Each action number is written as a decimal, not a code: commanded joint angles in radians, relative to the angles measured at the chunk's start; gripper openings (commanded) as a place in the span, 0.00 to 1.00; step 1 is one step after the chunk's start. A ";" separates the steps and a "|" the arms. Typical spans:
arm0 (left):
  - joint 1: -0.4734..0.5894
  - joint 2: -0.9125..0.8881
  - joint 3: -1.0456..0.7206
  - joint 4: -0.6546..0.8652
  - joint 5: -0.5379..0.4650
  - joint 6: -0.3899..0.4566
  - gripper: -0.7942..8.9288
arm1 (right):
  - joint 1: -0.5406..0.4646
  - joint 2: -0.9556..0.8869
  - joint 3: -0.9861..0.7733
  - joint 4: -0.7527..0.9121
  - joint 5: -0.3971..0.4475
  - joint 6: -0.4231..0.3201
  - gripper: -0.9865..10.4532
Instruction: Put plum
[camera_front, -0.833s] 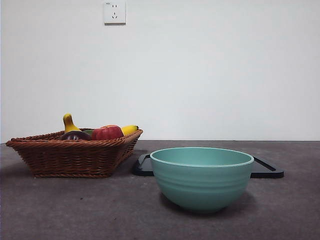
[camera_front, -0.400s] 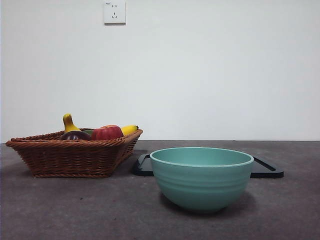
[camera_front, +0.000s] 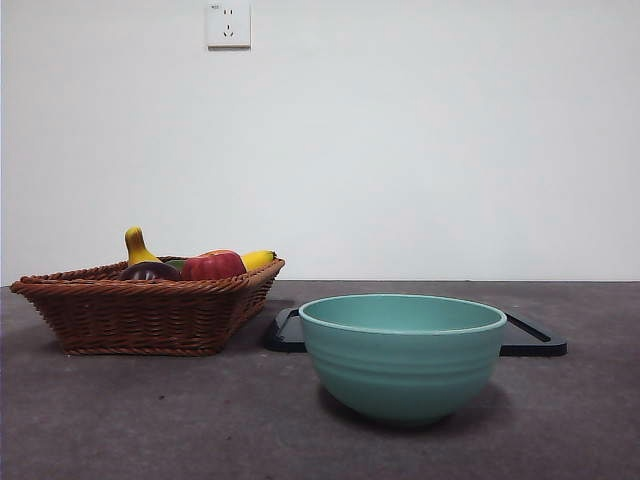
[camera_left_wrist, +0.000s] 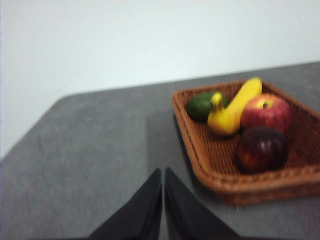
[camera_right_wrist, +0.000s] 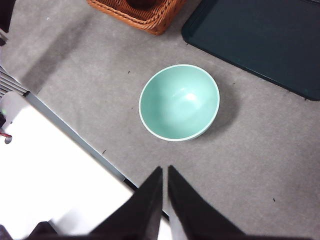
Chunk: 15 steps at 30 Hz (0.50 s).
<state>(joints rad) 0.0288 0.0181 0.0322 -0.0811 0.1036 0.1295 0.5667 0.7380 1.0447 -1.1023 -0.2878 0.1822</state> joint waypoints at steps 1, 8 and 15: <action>0.002 -0.015 -0.021 -0.054 -0.002 -0.011 0.09 | 0.007 0.005 0.017 0.010 0.000 -0.011 0.09; 0.003 -0.015 -0.021 -0.105 -0.003 -0.014 0.09 | 0.007 0.005 0.017 0.009 0.000 -0.011 0.09; 0.004 -0.015 -0.021 -0.105 -0.002 -0.014 0.09 | 0.007 0.005 0.017 0.010 0.000 -0.011 0.09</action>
<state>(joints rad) 0.0292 0.0051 0.0322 -0.1764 0.1024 0.1177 0.5667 0.7380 1.0447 -1.1019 -0.2878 0.1814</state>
